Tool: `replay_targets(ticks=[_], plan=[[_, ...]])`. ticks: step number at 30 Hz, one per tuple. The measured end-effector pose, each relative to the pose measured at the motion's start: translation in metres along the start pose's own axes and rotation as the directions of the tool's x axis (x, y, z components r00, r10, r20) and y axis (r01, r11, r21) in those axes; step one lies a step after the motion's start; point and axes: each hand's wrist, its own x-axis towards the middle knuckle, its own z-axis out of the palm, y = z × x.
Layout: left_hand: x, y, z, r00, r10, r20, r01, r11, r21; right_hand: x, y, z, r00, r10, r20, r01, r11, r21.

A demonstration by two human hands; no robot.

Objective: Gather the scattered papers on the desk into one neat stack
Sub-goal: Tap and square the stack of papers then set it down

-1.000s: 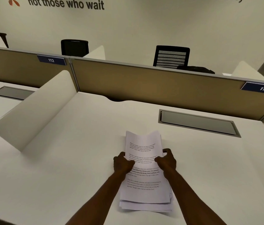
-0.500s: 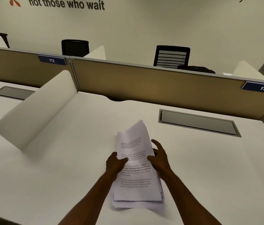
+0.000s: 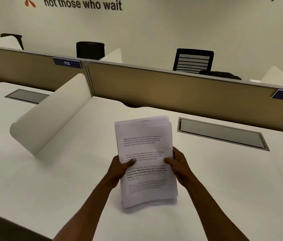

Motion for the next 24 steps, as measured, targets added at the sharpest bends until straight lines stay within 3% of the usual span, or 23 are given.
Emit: replay_targets(ticks=[6, 10, 18, 24], plan=[[-0.004, 0.040, -0.002, 0.961, 0.232, -0.152, -0.231, 0.973, 0.026, 0.000, -0.026, 0.011, 0.987, -0.160, -0.023, 0.162, 0.971, 0.174], [-0.009, 0.043, -0.005, 0.946, 0.286, -0.154, -0.277, 0.958, 0.082, -0.001, -0.022, 0.014, 0.974, -0.228, 0.006, 0.219, 0.940, 0.263], [-0.018, 0.014, -0.007, 0.955, 0.234, -0.180, -0.213, 0.968, 0.129, -0.008, 0.015, 0.033, 0.988, -0.102, -0.118, 0.121, 0.979, 0.164], [-0.029, 0.027, -0.010, 0.937, 0.314, -0.156, -0.300, 0.948, 0.105, -0.015, 0.008, 0.028, 0.974, -0.202, -0.098, 0.210, 0.975, 0.074]])
